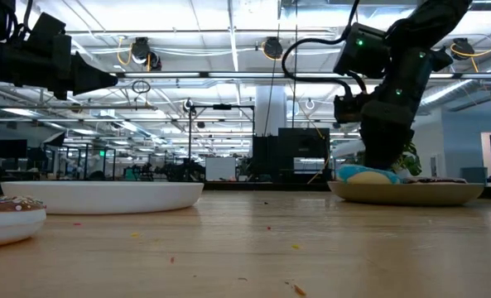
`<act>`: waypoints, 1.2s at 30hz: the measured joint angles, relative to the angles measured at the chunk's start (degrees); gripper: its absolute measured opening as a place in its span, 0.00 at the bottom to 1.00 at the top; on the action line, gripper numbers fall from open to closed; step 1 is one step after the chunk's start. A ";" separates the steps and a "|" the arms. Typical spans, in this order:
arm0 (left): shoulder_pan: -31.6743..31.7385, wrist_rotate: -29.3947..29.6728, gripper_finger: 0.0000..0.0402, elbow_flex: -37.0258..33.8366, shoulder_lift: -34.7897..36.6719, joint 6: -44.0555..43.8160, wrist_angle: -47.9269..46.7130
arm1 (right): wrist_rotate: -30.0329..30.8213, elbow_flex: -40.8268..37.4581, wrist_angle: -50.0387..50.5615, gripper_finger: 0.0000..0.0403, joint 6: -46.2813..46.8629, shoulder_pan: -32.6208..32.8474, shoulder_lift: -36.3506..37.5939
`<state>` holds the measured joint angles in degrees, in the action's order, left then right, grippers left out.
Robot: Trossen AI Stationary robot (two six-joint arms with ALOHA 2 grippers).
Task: Pick & Place donuts
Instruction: Put the big blue donut on the gray plate, then put the small white donut on the white plate
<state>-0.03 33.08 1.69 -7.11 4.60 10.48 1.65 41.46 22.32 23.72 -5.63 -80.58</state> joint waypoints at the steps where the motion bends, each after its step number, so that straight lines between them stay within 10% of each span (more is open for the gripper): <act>1: 0.00 0.00 0.04 0.00 -0.02 0.00 0.00 | 0.06 0.37 0.97 0.31 0.25 0.00 0.00; 13: 0.01 0.04 0.04 -0.01 0.00 0.04 0.02 | 1.49 7.73 11.76 0.67 0.66 -0.02 0.00; 29: 0.01 0.15 0.04 0.00 -0.02 0.17 0.07 | 8.86 12.66 17.91 0.65 -6.44 -0.04 4.56; 36: 0.02 0.16 0.04 0.00 0.00 0.13 -0.10 | 10.40 16.24 28.09 0.49 -6.75 2.14 10.39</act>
<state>-0.02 33.24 1.69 -7.11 4.73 10.38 12.05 57.69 50.41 16.97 -3.49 -70.19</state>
